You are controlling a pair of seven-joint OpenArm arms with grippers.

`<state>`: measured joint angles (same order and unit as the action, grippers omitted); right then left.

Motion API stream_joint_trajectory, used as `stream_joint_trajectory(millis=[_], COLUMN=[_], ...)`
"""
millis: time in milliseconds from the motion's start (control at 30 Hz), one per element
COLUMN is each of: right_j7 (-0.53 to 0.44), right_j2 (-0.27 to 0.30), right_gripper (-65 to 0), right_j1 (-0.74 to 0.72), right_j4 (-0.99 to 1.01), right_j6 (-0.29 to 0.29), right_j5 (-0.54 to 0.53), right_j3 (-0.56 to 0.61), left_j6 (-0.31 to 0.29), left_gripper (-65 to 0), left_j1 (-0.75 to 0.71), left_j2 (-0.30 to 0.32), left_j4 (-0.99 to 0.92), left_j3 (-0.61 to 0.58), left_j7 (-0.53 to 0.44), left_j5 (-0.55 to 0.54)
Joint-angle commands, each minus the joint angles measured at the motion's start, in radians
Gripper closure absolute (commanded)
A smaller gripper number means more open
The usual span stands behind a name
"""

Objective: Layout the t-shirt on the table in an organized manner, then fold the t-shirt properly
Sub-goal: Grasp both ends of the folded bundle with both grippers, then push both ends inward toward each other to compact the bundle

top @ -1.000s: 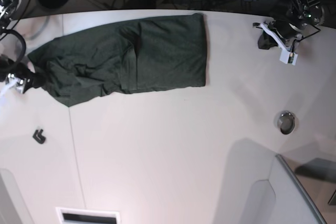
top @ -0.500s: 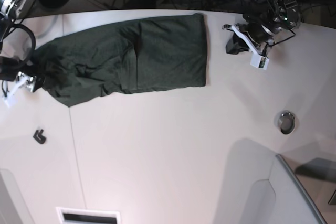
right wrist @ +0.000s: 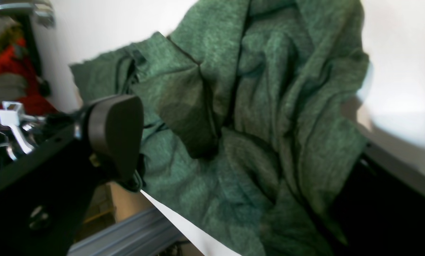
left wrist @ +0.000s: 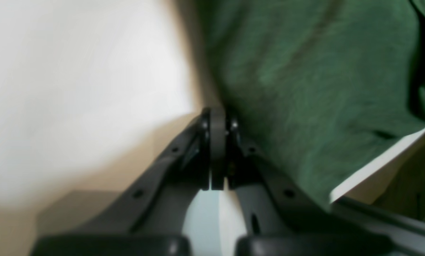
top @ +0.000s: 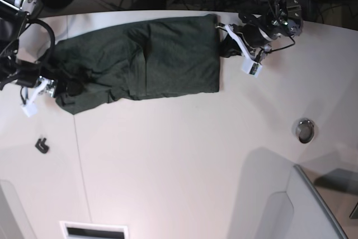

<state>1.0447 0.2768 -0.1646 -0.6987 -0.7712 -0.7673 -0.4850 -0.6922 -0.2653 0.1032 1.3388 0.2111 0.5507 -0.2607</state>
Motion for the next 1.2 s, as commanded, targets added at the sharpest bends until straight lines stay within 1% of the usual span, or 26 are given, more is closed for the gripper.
stream_joint_trajectory(millis=[0, 100, 200, 267, 400, 667, 700, 733, 833, 900, 967, 1100, 1167], right_j7=[0.151, 0.151, 0.156, 0.159, 0.197, 0.197, 0.199, 0.202, 0.205, 0.205, 0.205, 0.199, 0.200], right_j2=[-0.020, -0.018, -0.020, -0.018, -0.007, -0.012, -0.012, -0.012, -0.011, -0.011, -0.011, -0.018, -0.030], right_gripper=[-60.5, -60.3, -60.3, -60.3, -60.3, -59.9, -58.1, -54.9, -42.8, -37.2, -34.5, -33.8, -29.9], right_j1=[0.060, 0.070, 0.086, 0.112, 0.136, 0.113, 0.113, 0.113, 0.113, 0.113, 0.113, 0.110, 0.096], right_j4=[0.034, 0.032, -0.006, -0.077, -0.184, -0.184, -0.184, -0.184, -0.184, -0.184, -0.184, -0.184, -0.183], right_j6=[0.073, 0.073, 0.073, 0.073, 0.073, 0.073, 0.073, 0.073, 0.073, 0.073, 0.073, 0.073, 0.073], right_j5=[0.242, 0.243, 0.246, 0.246, 0.248, 0.246, 0.246, 0.246, 0.248, 0.248, 0.248, 0.246, 0.246], right_j3=[0.022, 0.024, 0.027, 0.073, 0.141, 0.156, 0.156, 0.157, 0.157, 0.157, 0.157, 0.157, 0.153], left_j6=[-0.002, 0.019, 0.019, 0.019, 0.019, 0.019, 0.019, 0.019, 0.019, 0.019, 0.019, 0.019, 0.019], left_gripper=[0.0, 0.0, 0.0, 0.0, 0.0, 0.0, 0.0, 0.0, 0.0, 0.0, 0.0, 0.0, 0.0], left_j1=[0.005, 0.022, 0.045, 0.053, 0.071, 0.071, 0.070, 0.070, 0.068, 0.068, 0.068, 0.068, 0.068], left_j2=[-0.003, -0.003, -0.012, -0.021, -0.021, -0.016, -0.016, -0.016, -0.016, -0.016, -0.018, -0.018, -0.016], left_j4=[0.009, 0.012, 0.001, -0.005, -0.005, -0.005, -0.005, -0.005, -0.005, -0.005, -0.005, -0.005, -0.006], left_j3=[-0.011, -0.049, -0.063, -0.063, -0.066, -0.058, -0.058, -0.058, -0.065, -0.065, -0.065, -0.066, -0.066], left_j7=[-0.001, -0.001, -0.001, -0.001, -0.001, -0.001, -0.001, -0.001, -0.001, -0.001, -0.001, -0.001, -0.001], left_j5=[-0.002, -0.007, -0.009, -0.004, -0.004, -0.002, -0.002, -0.002, -0.002, -0.002, -0.002, -0.002, -0.002])
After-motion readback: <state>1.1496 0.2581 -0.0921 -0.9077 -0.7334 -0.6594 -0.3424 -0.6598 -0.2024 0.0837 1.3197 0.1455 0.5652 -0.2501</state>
